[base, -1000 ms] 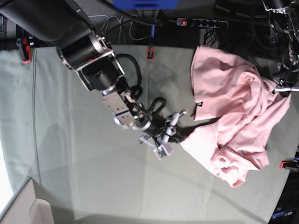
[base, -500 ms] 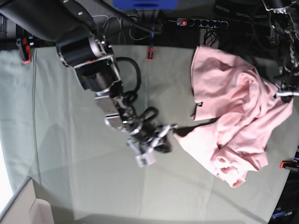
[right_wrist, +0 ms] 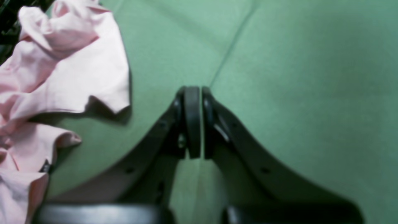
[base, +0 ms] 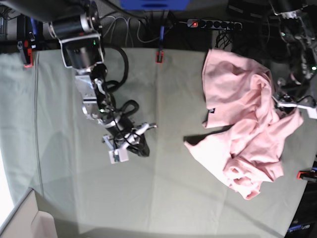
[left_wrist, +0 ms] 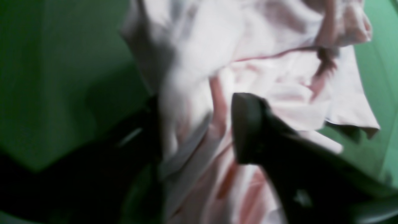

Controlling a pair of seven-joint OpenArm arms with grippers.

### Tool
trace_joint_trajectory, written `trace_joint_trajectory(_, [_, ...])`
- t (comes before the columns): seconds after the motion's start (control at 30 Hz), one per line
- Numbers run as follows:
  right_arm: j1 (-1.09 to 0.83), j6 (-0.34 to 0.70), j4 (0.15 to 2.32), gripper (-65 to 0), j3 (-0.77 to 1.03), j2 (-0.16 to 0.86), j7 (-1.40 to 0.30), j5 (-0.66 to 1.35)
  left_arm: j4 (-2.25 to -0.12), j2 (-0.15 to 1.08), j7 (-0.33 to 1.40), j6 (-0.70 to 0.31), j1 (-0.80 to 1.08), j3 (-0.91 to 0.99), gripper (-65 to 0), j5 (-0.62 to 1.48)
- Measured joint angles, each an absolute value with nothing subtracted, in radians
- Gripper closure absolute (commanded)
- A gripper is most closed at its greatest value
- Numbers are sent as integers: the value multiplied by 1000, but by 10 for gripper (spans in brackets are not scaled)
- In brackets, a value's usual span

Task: Layout the t-shirt on the table in an organized manner, then fold the t-shirt properly
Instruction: 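Grasp the bunched t-shirt with the left gripper and spread it toward the right gripper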

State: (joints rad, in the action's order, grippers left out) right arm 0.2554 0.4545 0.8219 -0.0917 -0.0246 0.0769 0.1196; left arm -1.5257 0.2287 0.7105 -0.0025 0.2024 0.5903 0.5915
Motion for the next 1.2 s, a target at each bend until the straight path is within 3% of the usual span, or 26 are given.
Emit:
trace_joint_trajectory(0.13, [196, 454, 958, -216, -87, -17, -76, 115, -1656, 219, 783, -1, 213, 683, -573, 593])
trace_joint_trajectory(0.27, [144, 456, 1083, -305, -86, -8, -131, 112, -1815, 184, 805, 2, 210, 686, -594, 587])
trace_joint_trajectory(0.4, [88, 456, 1175, -306, -84, 39, -131, 116, -1831, 152, 805, 13, 132, 471, -594, 564])
trace_joint_trajectory(0.53, [31, 456, 1237, -306, -83, 113, -136, 116, -1671, 100, 783, -2, -12, 234, -597, 434])
trace_joint_trajectory(0.67, [-21, 455, 1283, -306, -14, 155, -130, 116, -1434, -5, 780, 12, -94, 204, -598, 194])
trace_joint_trajectory(0.8, [-68, 455, 1303, -306, 84, 149, -128, 118, -1253, -64, 620, 3, -160, 165, -598, 42])
trace_joint_trajectory(1.13, [-117, 456, 1305, -306, 140, 150, -130, 117, -877, -64, 363, 12, -273, 54, -592, 5])
trace_joint_trajectory(1.2, [-120, 456, 1305, -306, 140, 149, -132, 117, -837, -66, 319, 12, -287, 42, -561, 3])
